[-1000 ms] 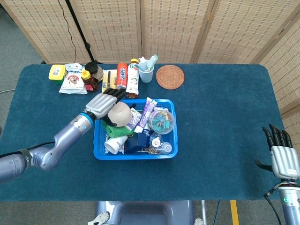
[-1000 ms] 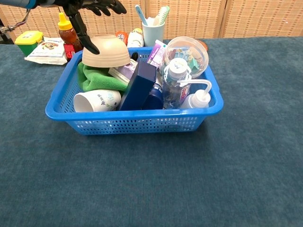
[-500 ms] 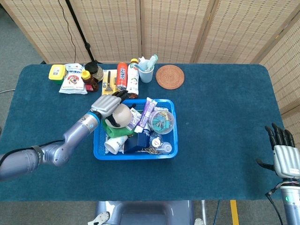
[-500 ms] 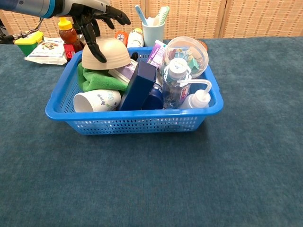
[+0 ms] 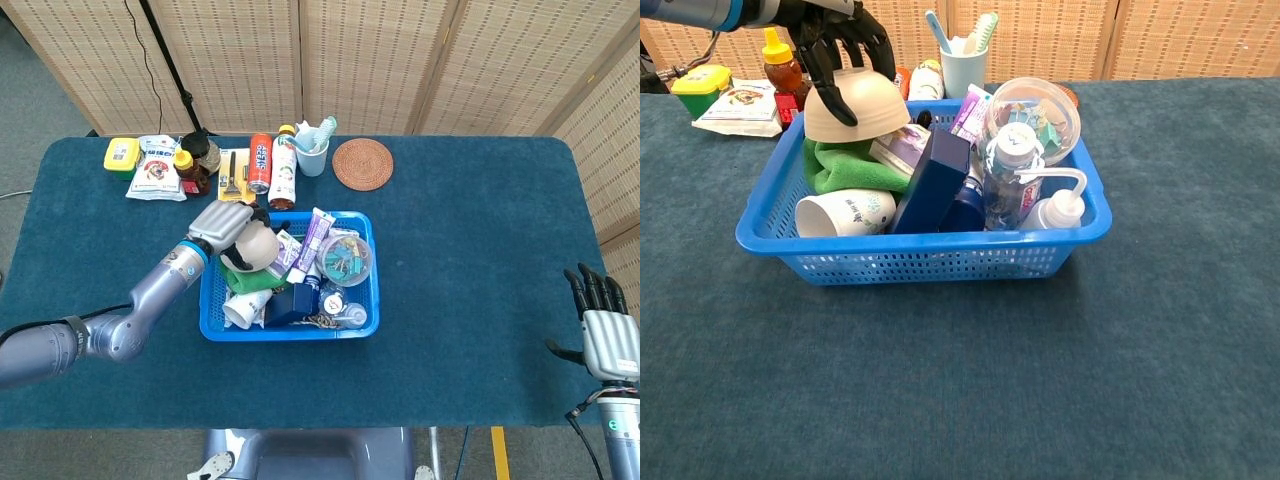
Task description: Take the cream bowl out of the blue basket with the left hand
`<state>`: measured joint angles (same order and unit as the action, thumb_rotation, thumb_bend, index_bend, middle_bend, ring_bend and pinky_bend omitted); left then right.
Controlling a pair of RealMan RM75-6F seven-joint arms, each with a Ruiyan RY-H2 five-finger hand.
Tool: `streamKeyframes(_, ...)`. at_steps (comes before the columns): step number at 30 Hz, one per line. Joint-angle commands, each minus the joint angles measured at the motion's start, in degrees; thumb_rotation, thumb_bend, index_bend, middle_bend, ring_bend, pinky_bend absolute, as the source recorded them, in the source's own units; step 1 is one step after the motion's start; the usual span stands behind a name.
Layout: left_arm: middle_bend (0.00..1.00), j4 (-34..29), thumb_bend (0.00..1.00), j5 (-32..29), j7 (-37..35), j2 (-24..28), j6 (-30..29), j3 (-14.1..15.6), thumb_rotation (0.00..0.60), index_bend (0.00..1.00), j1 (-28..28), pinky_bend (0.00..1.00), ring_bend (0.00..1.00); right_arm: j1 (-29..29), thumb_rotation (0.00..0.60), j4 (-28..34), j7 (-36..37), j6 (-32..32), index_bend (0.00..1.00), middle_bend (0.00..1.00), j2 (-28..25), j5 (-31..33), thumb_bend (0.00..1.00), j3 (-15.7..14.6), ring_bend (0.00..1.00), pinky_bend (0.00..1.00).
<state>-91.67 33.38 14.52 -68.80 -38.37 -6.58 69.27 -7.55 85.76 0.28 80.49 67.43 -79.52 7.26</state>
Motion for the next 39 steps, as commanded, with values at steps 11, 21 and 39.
streamKeyframes(11,0.35,-5.6,0.06,13.9,-8.1,10.8,-6.7,-2.3,0.6,0.35,-10.4,0.55,0.37,0.1,0.6,0.6,0.1,0.3,0.0,0.0,-0.2,-0.7,0.0,-0.3,0.0,0.0)
streamKeyframes(21,0.35,5.4,0.06,27.7,-19.5,9.7,-10.8,3.6,0.6,0.35,-24.1,0.55,0.36,0.1,0.6,1.3,-0.1,0.6,0.0,0.0,-0.3,-2.2,0.0,-1.1,0.0,0.0)
streamKeyframes(39,0.33,32.2,0.06,32.4,-29.0,-7.9,-0.1,-0.1,0.6,0.35,-22.2,0.55,0.31,-0.4,0.6,1.2,-1.8,-0.3,0.0,0.0,0.4,-1.3,0.0,-1.0,0.0,0.0)
